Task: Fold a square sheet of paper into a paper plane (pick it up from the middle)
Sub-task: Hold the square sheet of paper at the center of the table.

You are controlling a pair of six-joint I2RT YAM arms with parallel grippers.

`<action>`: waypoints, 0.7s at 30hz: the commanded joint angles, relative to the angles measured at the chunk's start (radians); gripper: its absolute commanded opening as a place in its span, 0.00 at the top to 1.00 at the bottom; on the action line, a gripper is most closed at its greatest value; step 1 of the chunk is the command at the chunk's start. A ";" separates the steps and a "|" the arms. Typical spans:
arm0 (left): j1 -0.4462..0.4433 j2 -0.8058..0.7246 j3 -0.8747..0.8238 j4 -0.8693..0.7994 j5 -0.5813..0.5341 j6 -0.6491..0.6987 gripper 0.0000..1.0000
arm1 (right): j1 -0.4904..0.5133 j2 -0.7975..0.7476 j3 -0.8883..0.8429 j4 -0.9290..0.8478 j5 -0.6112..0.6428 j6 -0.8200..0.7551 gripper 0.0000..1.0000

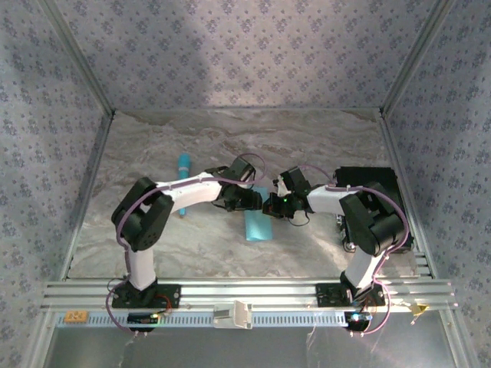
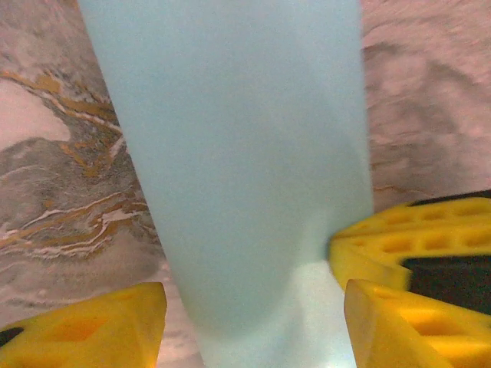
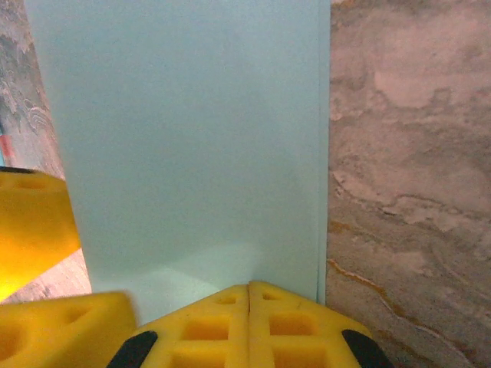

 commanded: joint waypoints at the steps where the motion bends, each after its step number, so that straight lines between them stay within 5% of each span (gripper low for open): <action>1: 0.025 -0.102 -0.025 0.059 0.056 -0.013 0.38 | 0.007 0.070 -0.020 -0.127 0.118 -0.022 1.00; 5: 0.052 -0.122 -0.082 0.171 0.185 -0.049 0.52 | 0.010 0.076 -0.021 -0.136 0.137 -0.022 1.00; 13: 0.061 -0.062 -0.129 0.290 0.307 -0.096 0.97 | 0.014 0.080 -0.026 -0.139 0.147 -0.018 1.00; 21: 0.094 -0.018 -0.188 0.391 0.366 -0.130 1.00 | 0.014 0.083 -0.026 -0.135 0.146 -0.017 1.00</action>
